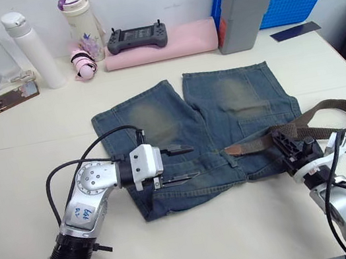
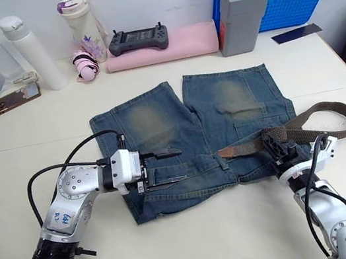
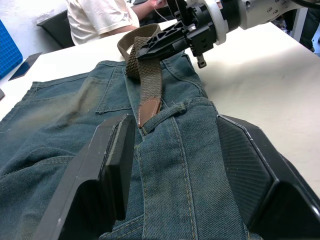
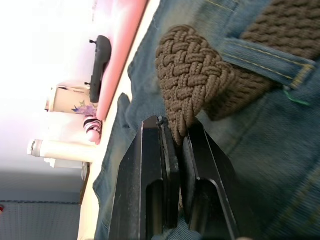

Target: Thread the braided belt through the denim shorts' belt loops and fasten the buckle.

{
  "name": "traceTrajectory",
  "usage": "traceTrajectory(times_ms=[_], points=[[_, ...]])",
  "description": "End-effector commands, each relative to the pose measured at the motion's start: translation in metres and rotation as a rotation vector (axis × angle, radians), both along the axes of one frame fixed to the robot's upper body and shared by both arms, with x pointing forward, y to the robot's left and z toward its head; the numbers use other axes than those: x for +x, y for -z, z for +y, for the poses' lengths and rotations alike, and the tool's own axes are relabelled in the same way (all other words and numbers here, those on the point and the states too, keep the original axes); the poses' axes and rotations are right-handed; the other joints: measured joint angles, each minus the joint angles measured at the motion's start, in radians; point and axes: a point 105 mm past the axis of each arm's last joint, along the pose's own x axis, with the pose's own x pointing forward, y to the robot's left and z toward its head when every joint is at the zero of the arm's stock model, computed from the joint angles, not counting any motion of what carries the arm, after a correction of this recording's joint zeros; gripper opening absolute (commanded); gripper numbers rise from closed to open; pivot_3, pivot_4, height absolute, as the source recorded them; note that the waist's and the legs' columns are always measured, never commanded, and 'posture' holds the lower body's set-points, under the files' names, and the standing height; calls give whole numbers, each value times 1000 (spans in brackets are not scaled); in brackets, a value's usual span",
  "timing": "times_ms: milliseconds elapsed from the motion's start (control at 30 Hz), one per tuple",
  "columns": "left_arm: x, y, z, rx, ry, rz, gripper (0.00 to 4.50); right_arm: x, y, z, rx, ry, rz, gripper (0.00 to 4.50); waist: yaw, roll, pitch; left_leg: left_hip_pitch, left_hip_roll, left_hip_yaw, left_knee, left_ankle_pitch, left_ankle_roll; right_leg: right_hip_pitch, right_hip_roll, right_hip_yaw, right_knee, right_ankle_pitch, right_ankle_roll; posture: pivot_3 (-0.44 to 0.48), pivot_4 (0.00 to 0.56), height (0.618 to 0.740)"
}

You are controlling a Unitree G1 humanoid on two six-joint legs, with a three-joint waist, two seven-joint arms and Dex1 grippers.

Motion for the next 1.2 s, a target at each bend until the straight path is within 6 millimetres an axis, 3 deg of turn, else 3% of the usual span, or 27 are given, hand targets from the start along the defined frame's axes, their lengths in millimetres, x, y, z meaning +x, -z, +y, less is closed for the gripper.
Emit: traceTrajectory(times_ms=[33, 167, 300, 467, 967, 1100, 1200], points=[[-4, -9, -2, -7, 20, -44, 2864, -5, -9, -2, -19, -30, -34, 0, -2, 0, 0, 0, 0, 0, 0, 0, 0, 0, 0, 0, 0, 0, 0, 0, 150, 740], [-3, -10, -2, -5, 20, -46, 2864, -9, -14, -22, -37, 6, -48, 0, 1, 0, 0, 0, 0, 0, 0, 0, 0, 0, 0, 0, 0, 0, 0, 0, 150, 740], [-2, -11, -1, -4, 20, -48, 2864, -12, -21, -26, -57, -13, -60, 0, 2, 0, 0, 0, 0, 0, 0, 0, 0, 0, 0, 0, 0, 0, 0, 0, 150, 740], [-1, -12, -1, -4, 19, -52, 2864, -14, -25, -9, -70, -91, -72, 0, 1, 0, 0, 0, 0, 0, 0, 0, 0, 0, 0, 0, 0, 0, 0, 0, 150, 740], [1, -12, -1, 8, 15, -74, 2864, -4, -3, 38, -68, -219, -17, 0, 1, 0, 0, 0, 0, 0, 0, 0, 0, 0, 0, 0, 0, 0, 0, 0, 150, 740], [0, 4, -3, 113, 64, -195, 2864, -4, 7, 59, -70, -266, 39, 0, 1, 0, 0, 0, 0, 0, 0, 0, 0, 0, 0, 0, 0, 0, 0, 0, 150, 740], [1, 19, -7, 198, 130, -371, 2864, -3, 14, 61, -63, -246, 70, 0, 2, 1, 0, 0, 0, 0, 0, 0, 0, 0, 0, 0, 0, 0, 0, 0, 150, 740]])
